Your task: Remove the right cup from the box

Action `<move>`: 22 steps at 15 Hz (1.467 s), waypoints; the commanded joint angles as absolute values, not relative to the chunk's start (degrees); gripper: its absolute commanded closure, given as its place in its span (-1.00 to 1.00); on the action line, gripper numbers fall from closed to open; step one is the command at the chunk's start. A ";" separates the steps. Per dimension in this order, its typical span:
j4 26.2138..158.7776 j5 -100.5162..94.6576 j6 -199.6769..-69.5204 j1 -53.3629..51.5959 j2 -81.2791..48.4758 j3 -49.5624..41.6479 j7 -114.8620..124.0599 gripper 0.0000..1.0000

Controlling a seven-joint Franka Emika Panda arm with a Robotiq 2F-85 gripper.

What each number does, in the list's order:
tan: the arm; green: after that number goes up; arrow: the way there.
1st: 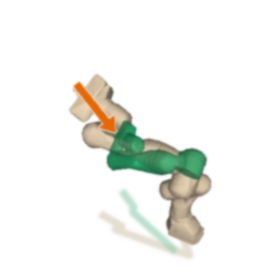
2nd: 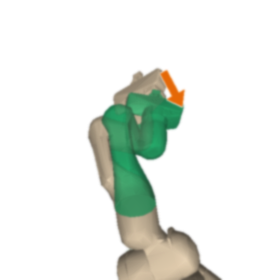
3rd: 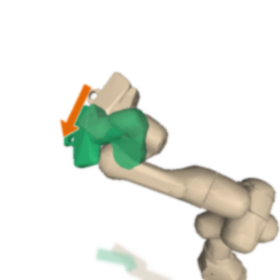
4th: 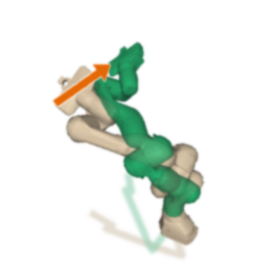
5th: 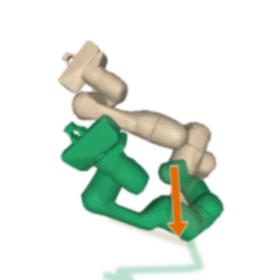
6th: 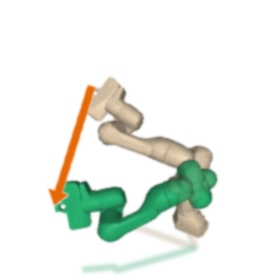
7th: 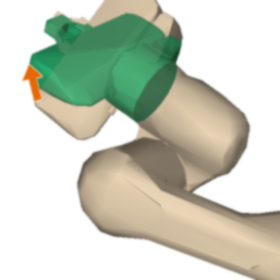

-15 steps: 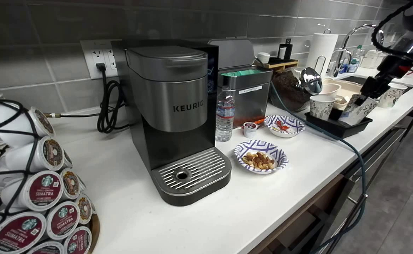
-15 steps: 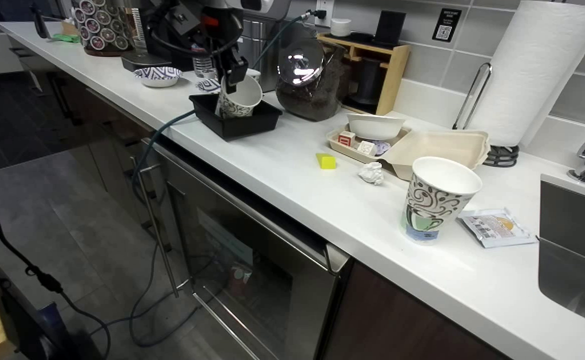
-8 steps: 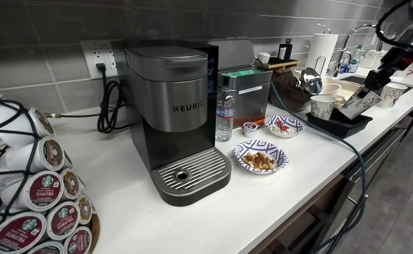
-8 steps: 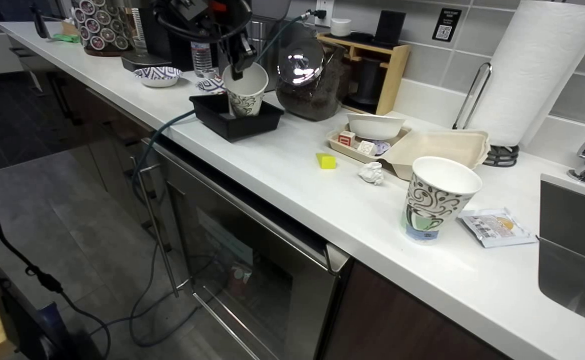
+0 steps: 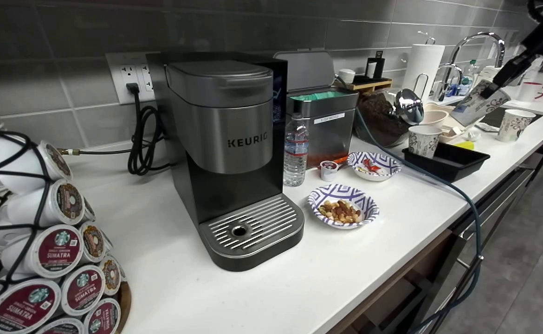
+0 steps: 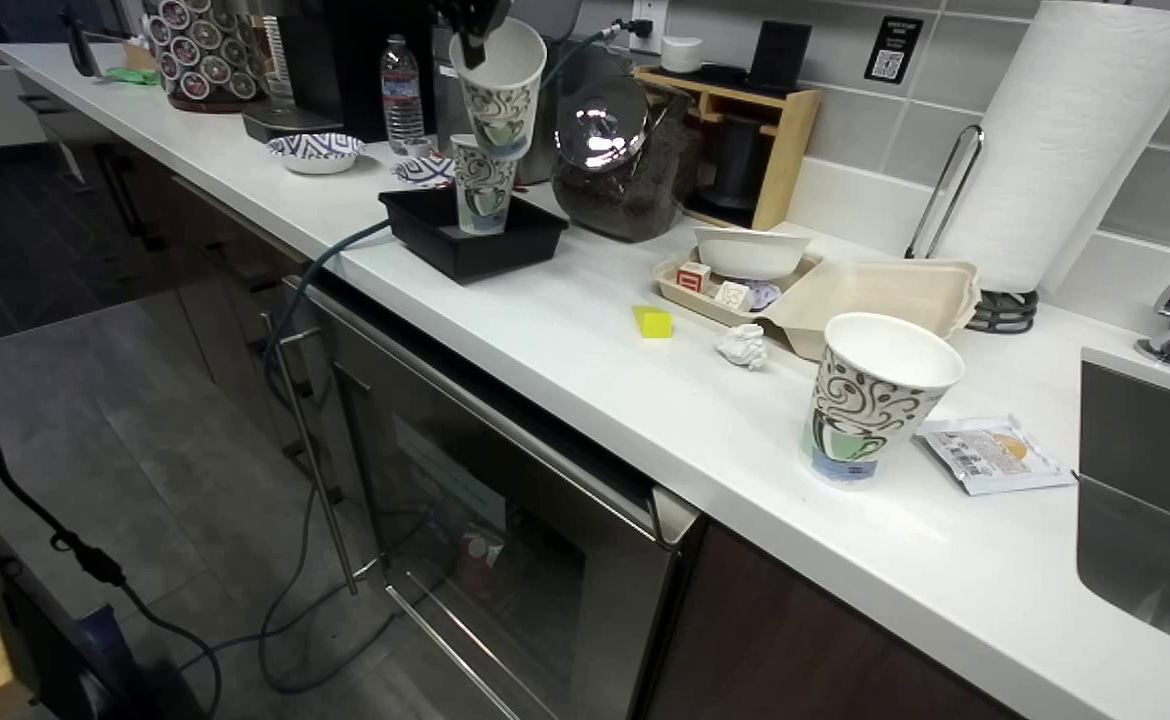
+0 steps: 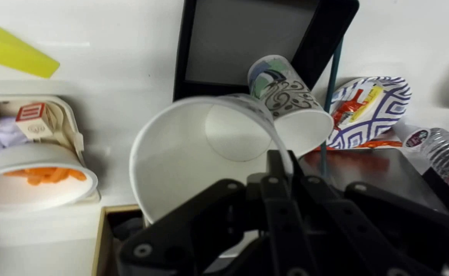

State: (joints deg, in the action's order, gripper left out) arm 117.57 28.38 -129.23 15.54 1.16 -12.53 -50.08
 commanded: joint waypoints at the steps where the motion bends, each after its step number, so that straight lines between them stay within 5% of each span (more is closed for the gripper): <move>1: 127.03 26.42 -131.08 12.95 13.21 -12.16 -57.10 0.98; 8: 143.96 19.79 -130.55 2.81 31.33 -8.54 -62.35 0.98; 15: 143.96 17.53 -130.53 1.51 31.58 -9.72 -60.42 0.98; 22: 149.21 13.57 -130.98 -10.49 38.72 0.61 -60.02 0.98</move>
